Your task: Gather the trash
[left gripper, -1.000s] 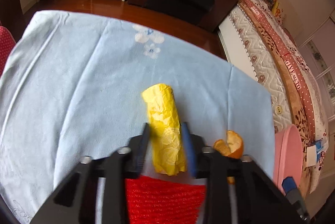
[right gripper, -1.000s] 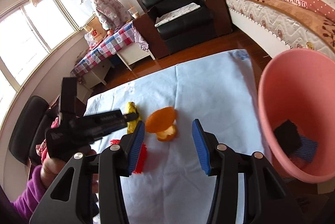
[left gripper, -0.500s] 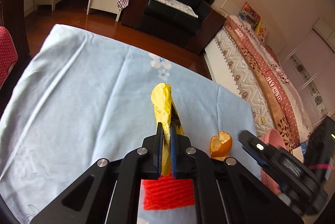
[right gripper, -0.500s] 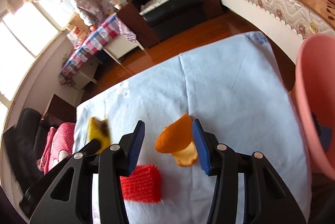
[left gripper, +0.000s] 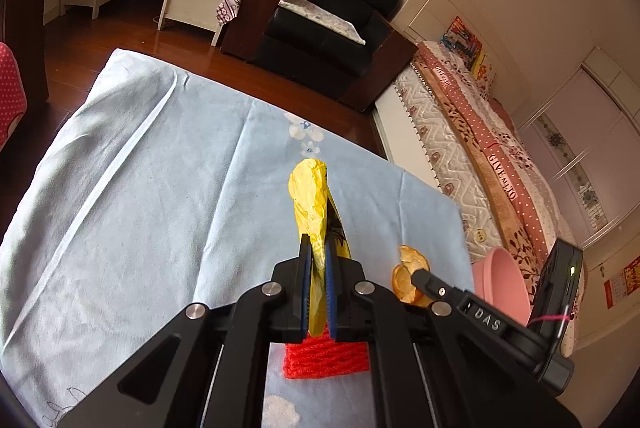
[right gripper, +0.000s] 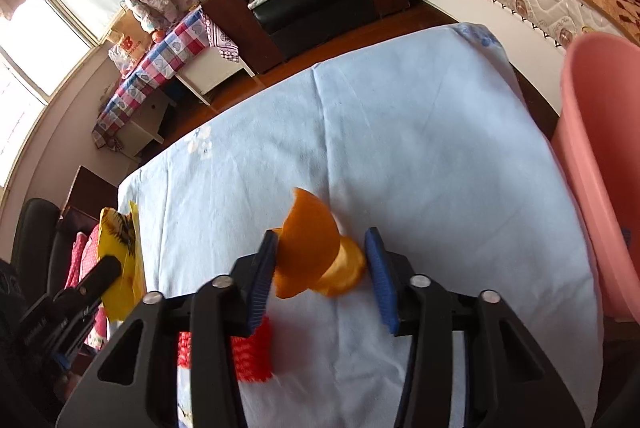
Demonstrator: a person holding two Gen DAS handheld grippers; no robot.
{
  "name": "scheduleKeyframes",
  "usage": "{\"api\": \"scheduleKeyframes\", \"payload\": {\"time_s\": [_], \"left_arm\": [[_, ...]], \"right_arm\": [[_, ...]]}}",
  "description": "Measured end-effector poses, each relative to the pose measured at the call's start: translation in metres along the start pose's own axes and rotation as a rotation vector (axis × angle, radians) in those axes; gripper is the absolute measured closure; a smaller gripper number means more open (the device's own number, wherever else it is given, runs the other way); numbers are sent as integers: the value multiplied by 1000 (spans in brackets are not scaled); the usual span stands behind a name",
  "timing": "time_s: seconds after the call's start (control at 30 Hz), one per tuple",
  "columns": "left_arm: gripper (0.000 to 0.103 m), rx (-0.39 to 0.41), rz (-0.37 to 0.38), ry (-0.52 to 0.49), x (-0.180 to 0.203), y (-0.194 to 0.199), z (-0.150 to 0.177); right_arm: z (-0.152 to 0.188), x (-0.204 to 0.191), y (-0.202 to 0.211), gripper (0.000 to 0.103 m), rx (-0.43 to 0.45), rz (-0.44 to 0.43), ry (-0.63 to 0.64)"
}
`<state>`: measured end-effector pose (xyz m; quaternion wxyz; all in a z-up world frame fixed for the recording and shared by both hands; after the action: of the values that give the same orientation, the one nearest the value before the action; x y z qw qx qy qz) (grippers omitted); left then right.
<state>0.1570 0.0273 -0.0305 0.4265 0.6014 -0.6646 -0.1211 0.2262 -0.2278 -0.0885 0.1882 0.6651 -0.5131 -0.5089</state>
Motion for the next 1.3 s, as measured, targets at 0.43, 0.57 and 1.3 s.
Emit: {"api": "scheduleKeyframes", "payload": {"time_s": [0.43,0.57,1.3], "left_arm": [[98,7,5,-40,18,11,6],[98,5,12,-49,25,14,8],[98,-19,23,-102,54,19,23]], "right_arm": [[5,25,30,92,50,-39,-5],[7,29,42,92,55,-78,-9],[49,71,63,92,3,32,42]]}}
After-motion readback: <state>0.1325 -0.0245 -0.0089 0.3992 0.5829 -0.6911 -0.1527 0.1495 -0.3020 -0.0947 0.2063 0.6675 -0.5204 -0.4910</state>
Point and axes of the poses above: each gripper's, at about its wrist camera, not at the fingertips, and y roughly against the way its jaws point, x to its right, z to its underside, the point moved 4 cm from there along -y, roughly the way its jaws point, and after that the axes turned 8 degrees about -y, right-handed, at the moved point
